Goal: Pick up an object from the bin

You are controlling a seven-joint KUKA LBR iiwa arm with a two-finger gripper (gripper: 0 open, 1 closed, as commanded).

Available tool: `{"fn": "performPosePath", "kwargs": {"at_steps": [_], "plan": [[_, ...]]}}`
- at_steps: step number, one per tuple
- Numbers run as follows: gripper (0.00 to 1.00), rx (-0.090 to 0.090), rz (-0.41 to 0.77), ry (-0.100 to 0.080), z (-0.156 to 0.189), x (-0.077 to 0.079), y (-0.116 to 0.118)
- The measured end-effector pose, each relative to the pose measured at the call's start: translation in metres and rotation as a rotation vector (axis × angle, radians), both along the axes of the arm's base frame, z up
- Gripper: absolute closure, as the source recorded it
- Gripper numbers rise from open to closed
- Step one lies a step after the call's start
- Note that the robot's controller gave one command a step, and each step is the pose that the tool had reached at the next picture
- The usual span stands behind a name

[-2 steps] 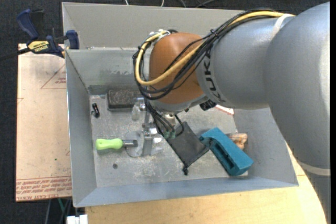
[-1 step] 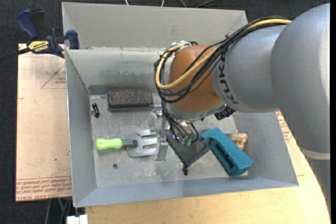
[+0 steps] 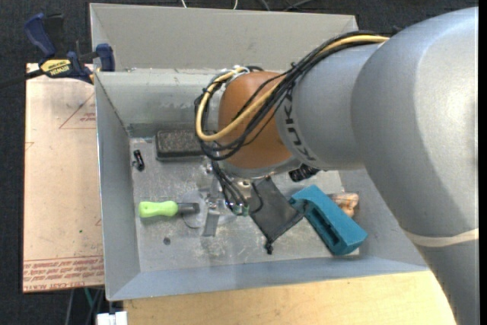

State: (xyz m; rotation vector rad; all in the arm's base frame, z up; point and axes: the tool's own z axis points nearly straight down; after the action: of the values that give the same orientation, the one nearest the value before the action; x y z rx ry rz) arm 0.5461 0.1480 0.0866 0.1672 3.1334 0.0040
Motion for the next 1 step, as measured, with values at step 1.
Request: {"fn": "performPosePath", "kwargs": {"at_steps": [1], "plan": [[0.00,0.004,0.035,0.002,-0.0080,-0.0010,0.0076]]}}
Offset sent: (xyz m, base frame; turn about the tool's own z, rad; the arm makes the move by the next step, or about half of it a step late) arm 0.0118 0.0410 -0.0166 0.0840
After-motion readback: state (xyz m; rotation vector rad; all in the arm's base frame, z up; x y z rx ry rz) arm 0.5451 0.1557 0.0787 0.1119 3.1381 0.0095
